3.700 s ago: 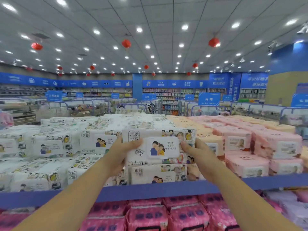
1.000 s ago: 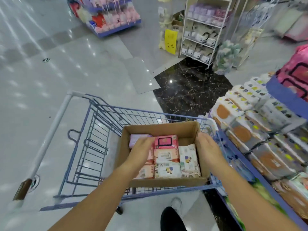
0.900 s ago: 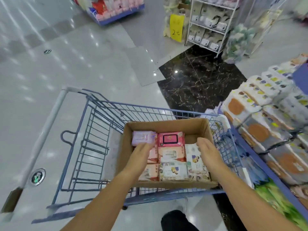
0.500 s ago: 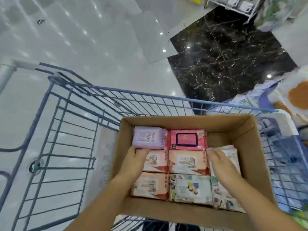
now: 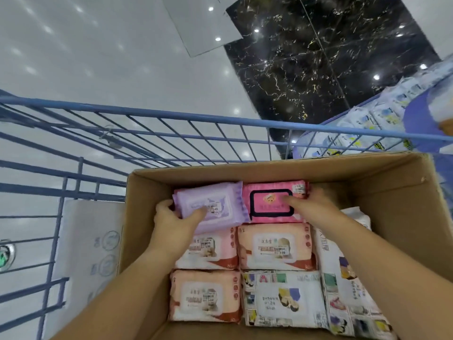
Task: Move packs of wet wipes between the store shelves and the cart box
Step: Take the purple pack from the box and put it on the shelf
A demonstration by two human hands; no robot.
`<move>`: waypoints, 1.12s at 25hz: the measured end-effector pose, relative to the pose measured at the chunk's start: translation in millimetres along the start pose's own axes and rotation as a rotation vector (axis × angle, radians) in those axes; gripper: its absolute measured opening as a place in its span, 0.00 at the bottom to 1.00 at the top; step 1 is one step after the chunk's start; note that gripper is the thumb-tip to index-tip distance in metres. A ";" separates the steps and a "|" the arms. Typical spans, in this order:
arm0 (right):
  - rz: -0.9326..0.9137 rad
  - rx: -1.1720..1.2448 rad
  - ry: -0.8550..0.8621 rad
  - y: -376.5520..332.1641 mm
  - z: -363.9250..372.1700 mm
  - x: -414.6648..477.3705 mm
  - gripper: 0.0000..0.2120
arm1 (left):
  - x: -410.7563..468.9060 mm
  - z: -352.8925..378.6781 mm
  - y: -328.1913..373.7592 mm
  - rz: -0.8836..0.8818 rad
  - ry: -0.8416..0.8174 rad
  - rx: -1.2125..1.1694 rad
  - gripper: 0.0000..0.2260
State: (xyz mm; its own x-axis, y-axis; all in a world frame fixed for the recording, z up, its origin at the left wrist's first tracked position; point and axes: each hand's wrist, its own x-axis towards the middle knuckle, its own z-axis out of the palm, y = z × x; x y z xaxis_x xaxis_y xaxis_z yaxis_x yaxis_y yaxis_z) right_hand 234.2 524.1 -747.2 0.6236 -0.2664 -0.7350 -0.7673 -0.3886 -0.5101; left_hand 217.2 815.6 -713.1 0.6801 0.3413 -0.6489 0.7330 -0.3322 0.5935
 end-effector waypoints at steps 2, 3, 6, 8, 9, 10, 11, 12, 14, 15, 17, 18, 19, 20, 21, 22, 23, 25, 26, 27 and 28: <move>0.076 0.027 -0.055 -0.7 -1.7 13.3 0.21 | 2.2 9.2 -3.9 -0.067 -0.034 -0.104 0.33; 0.115 0.048 -0.098 1.2 -3.3 19.8 0.28 | 4.4 13.0 -7.9 -0.112 -0.087 -0.135 0.35; 0.233 0.144 -0.253 4.4 -6.5 34.4 0.41 | 10.8 17.3 -13.5 -0.208 -0.272 -0.225 0.35; 0.265 0.230 -0.319 -1.2 -7.0 34.9 0.35 | 12.1 19.2 -13.9 -0.269 -0.363 -0.305 0.28; 0.265 0.260 -0.343 -4.1 -7.4 33.2 0.30 | 11.4 20.4 -14.3 -0.286 -0.402 -0.327 0.27; 0.261 0.284 -0.354 -5.0 -6.4 32.5 0.28 | 10.3 20.2 -13.2 -0.290 -0.410 -0.330 0.26; 0.240 0.300 -0.353 -6.7 -4.9 28.1 0.26 | 8.7 18.9 -10.5 -0.273 -0.390 -0.320 0.25; 0.206 0.299 -0.328 -7.5 -2.6 22.3 0.26 | 7.4 16.5 -8.2 -0.249 -0.347 -0.308 0.23; 0.111 0.259 -0.209 -9.1 0.3 7.8 0.23 | 2.1 6.5 -2.6 -0.180 -0.304 -0.330 0.18; 0.073 0.248 -0.149 -10.6 0.2 -0.5 0.21 | -2.9 -0.2 1.8 -0.142 -0.310 -0.355 0.16; 0.011 0.250 -0.045 -14.3 -6.6 -19.6 0.18 | -16.2 -15.7 10.5 -0.068 -0.331 -0.372 0.15; -0.007 0.258 -0.004 -14.5 -12.0 -30.6 0.18 | -26.1 -23.8 16.3 -0.035 -0.335 -0.362 0.16; -0.018 0.280 0.014 -16.5 -19.3 -47.8 0.21 | -36.7 -33.6 20.9 -0.004 -0.341 -0.360 0.17; -0.015 0.313 0.018 -18.2 -27.9 -66.0 0.25 | -45.4 -42.9 24.3 0.018 -0.352 -0.366 0.19; -0.019 0.363 0.014 -18.4 -38.7 -86.3 0.28 | -54.8 -51.3 29.7 0.039 -0.368 -0.376 0.21; -0.033 0.422 0.005 -20.8 -50.7 -111.2 0.27 | -68.1 -60.0 39.3 0.054 -0.376 -0.377 0.22; -0.041 0.477 -0.004 -22.5 -61.9 -133.6 0.24 | -80.4 -68.5 47.4 0.084 -0.385 -0.380 0.21; -0.065 0.537 -0.001 -22.3 -86.3 -185.0 0.18 | -109.3 -82.6 63.7 0.155 -0.416 -0.349 0.16; -0.065 0.577 0.020 -19.0 -95.9 -209.0 0.17 | -124.0 -88.1 74.1 0.176 -0.432 -0.333 0.15; -0.059 0.635 0.051 -15.7 -104.5 -232.3 0.18 | -137.4 -93.4 86.4 0.197 -0.456 -0.318 0.14; -0.050 0.693 0.085 -10.1 -112.2 -250.9 0.18 | -147.2 -96.9 98.5 0.219 -0.478 -0.304 0.13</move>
State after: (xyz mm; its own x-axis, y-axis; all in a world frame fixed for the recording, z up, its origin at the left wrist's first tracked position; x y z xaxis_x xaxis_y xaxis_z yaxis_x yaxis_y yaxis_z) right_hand 102.3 495.9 -507.5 0.6484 -0.3415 -0.6804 -0.6387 0.2423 -0.7303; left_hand 190.6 817.9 -513.0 0.7859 -0.1625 -0.5965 0.5955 -0.0604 0.8011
